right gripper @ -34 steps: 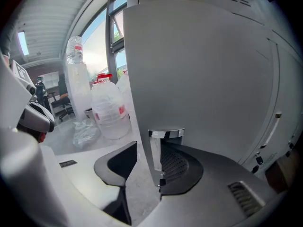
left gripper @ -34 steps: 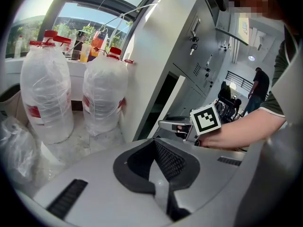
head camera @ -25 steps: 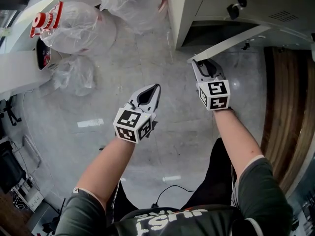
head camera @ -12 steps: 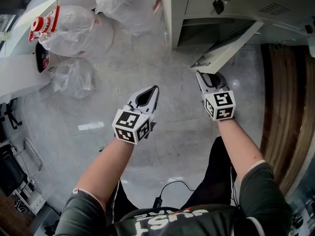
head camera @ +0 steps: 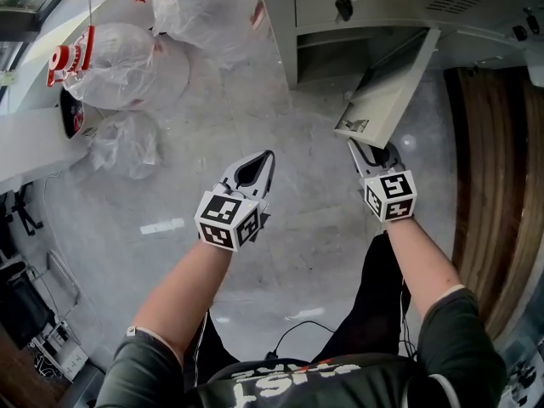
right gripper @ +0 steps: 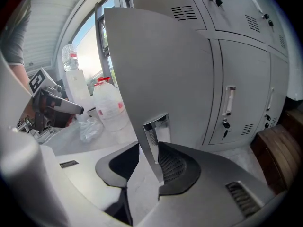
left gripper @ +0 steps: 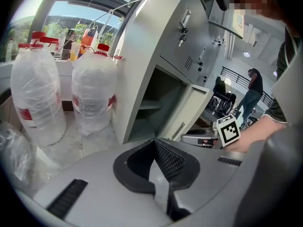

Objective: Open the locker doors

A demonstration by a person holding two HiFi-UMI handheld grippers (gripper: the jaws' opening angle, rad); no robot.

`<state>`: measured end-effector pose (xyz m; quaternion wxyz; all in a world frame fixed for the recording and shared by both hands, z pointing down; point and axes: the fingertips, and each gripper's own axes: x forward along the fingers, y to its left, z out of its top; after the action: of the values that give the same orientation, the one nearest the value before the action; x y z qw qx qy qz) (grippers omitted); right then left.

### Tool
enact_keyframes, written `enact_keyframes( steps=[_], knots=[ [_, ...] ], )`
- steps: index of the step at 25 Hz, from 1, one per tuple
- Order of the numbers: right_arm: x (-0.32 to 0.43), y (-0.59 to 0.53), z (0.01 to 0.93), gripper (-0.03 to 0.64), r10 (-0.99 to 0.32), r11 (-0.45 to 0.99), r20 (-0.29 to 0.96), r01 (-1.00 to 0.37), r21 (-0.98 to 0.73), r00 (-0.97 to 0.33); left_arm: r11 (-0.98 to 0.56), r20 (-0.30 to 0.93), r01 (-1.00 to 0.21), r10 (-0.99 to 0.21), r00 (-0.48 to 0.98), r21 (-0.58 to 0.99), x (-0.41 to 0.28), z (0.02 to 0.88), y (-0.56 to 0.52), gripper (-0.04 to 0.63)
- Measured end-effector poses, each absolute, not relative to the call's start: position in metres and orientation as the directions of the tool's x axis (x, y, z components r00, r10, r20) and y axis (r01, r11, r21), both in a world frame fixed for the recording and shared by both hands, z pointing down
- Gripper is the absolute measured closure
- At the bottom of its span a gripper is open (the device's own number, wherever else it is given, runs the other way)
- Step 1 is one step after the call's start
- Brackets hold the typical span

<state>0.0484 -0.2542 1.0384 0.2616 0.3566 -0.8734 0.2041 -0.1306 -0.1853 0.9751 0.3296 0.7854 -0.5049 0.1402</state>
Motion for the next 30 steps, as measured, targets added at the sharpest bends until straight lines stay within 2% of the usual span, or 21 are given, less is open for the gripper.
enact_keyframes(
  steps=[13, 25, 30],
  knots=[
    [0.126, -0.237, 1.039, 0.476, -0.553, 0.593, 0.642, -0.792, -0.144, -0.531, -0.318, 0.552, -0.873, -0.680, 0.482, 0.370, -0.111, 0.973, -0.190, 0.598],
    [0.212, -0.245, 1.039, 0.491, -0.621, 0.497, 0.680, -0.866, -0.043, -0.390, -0.324, 0.547, -0.872, -0.683, 0.484, 0.367, -0.105, 0.969, -0.190, 0.598],
    [0.240, -0.254, 1.038, 0.528, -0.653, 0.447, 0.685, -0.894, 0.004, -0.323, -0.324, 0.548, -0.872, -0.682, 0.484, 0.368, -0.103, 0.969, -0.188, 0.598]
  ],
)
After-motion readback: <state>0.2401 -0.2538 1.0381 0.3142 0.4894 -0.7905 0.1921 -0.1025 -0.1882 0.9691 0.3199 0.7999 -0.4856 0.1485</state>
